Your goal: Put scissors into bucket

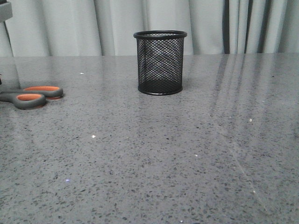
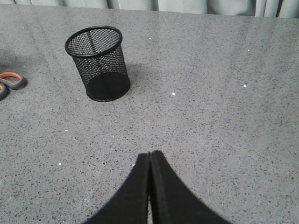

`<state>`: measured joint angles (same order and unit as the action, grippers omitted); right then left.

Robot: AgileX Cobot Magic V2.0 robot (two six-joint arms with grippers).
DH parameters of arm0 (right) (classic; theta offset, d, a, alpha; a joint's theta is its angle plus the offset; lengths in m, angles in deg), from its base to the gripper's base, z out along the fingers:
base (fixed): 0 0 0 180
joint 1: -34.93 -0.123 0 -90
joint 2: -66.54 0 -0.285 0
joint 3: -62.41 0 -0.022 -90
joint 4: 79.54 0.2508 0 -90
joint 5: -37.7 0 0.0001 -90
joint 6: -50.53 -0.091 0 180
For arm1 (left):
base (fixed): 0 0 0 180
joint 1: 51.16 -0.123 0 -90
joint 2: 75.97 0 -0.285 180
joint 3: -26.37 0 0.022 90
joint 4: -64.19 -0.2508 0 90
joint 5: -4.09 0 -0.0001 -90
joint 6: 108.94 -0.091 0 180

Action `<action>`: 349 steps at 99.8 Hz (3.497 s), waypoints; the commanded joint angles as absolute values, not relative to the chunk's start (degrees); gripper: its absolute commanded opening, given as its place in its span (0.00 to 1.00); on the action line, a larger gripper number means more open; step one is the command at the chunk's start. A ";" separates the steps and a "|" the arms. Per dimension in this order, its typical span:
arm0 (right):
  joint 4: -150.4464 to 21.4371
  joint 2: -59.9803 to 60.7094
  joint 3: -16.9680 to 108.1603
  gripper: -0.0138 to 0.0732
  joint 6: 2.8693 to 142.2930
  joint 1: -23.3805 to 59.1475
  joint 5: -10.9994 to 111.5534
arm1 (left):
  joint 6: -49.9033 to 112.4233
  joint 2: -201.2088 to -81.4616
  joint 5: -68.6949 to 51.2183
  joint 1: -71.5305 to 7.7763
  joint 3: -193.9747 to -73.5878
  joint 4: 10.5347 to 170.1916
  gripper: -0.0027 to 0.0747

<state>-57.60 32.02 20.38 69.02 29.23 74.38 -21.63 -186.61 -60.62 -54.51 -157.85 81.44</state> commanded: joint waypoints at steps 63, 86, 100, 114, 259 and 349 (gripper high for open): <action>-57.28 31.19 22.58 0.09 69.61 29.08 70.78 | -21.64 -185.24 -65.50 -54.19 -159.36 83.22 0.51; -57.28 31.19 22.58 0.09 69.61 29.08 70.89 | -21.64 -185.24 -65.78 -54.19 -159.36 82.19 0.51; -57.28 31.19 22.58 0.09 69.61 29.08 70.89 | -21.64 -185.24 -65.78 -54.19 -159.36 81.90 0.43; -57.28 31.19 22.58 0.09 69.61 29.08 70.89 | -21.64 -185.24 -65.78 -54.19 -159.36 81.63 0.36; -56.91 31.19 22.58 0.09 69.61 29.08 70.56 | -20.98 -174.69 -64.27 -54.30 -160.01 89.01 0.12; -19.56 22.31 35.15 0.38 85.64 29.08 78.56 | -20.98 -167.79 -59.50 -46.36 -162.95 110.66 0.11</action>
<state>-23.55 25.62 30.83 84.21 29.23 78.12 -21.53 -170.25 -61.78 -48.62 -159.85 106.59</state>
